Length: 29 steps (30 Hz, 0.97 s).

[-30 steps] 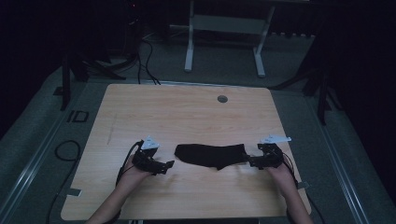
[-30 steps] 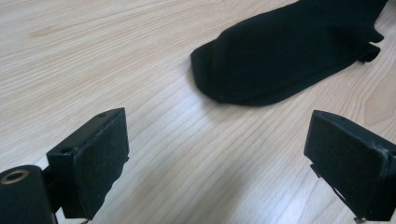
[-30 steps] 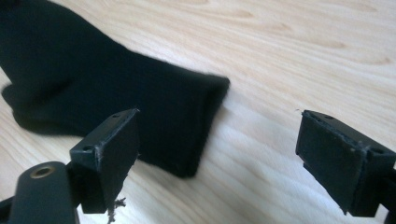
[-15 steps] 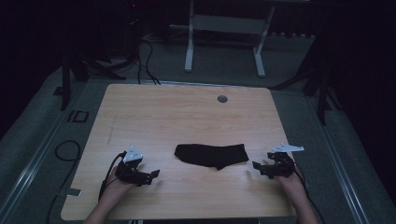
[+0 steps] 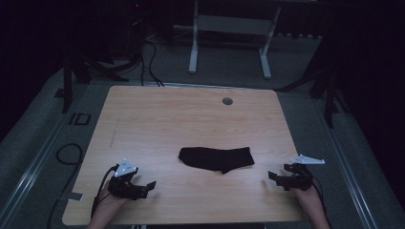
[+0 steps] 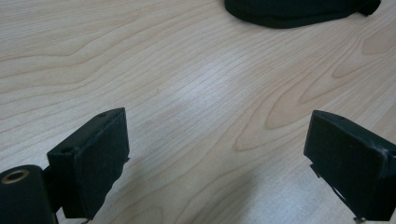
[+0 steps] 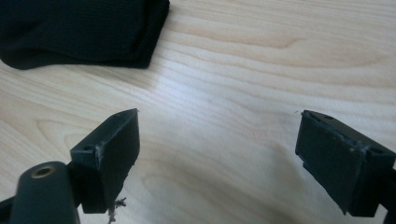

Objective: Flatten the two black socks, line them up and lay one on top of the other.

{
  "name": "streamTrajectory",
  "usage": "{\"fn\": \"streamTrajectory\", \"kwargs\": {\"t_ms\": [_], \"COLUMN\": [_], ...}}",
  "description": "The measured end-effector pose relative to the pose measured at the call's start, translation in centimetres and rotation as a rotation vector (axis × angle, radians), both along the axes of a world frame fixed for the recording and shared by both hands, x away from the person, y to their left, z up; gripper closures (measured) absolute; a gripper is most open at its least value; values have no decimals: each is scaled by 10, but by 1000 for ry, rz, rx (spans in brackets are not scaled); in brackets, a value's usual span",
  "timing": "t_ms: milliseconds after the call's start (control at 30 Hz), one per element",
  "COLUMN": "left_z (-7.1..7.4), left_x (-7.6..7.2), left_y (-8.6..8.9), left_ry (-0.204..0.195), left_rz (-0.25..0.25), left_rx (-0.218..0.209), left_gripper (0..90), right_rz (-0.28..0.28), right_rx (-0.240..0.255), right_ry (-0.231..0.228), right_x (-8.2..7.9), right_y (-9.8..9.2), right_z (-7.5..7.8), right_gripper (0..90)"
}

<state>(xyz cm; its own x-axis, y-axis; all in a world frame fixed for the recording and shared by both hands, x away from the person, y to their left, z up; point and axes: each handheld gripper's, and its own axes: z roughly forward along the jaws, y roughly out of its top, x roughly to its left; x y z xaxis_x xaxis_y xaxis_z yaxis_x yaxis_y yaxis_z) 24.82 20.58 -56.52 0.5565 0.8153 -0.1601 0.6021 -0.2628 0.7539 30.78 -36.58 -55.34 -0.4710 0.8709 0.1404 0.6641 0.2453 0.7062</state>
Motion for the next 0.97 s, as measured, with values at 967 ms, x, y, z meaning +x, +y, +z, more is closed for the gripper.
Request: {"fn": "streamTrajectory", "kwargs": {"t_ms": [967], "left_z": [-7], "left_x": [-12], "left_y": [18], "left_ry": [-33], "left_rz": [101], "left_rx": [-56], "left_gripper": [70], "right_rz": [-79], "right_rx": [-21], "right_ry": [-101], "right_x": [-15], "right_y": [-11], "right_z": [-6], "right_gripper": [139]}}
